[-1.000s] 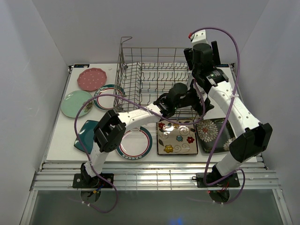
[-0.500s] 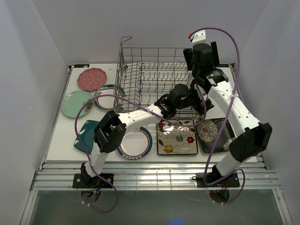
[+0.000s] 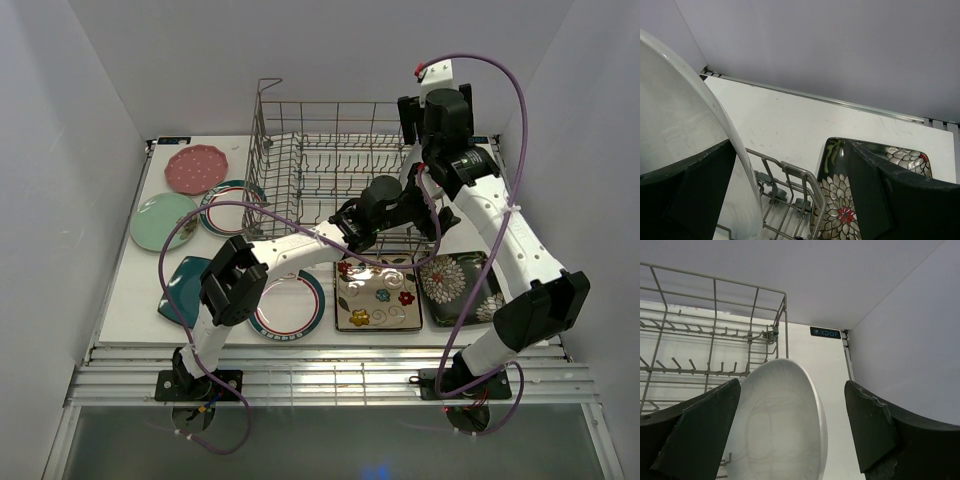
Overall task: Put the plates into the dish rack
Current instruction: Insert the plate into the dish rack.
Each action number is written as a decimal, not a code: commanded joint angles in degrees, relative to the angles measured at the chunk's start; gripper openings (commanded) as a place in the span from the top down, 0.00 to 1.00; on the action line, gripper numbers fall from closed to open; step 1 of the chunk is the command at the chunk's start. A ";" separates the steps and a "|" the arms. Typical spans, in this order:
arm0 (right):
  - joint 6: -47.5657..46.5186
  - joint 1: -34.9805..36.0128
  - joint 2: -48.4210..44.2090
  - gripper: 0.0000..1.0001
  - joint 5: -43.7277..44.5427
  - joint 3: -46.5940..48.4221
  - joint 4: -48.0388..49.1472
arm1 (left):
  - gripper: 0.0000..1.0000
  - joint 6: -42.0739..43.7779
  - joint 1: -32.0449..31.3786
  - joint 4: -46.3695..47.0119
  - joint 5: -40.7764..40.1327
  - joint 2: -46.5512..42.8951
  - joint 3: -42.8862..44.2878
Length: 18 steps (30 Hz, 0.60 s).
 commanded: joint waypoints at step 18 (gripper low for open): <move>10.23 -2.02 -15.46 0.10 0.41 -1.71 13.95 | 0.02 -1.08 0.74 1.65 1.50 -3.90 2.09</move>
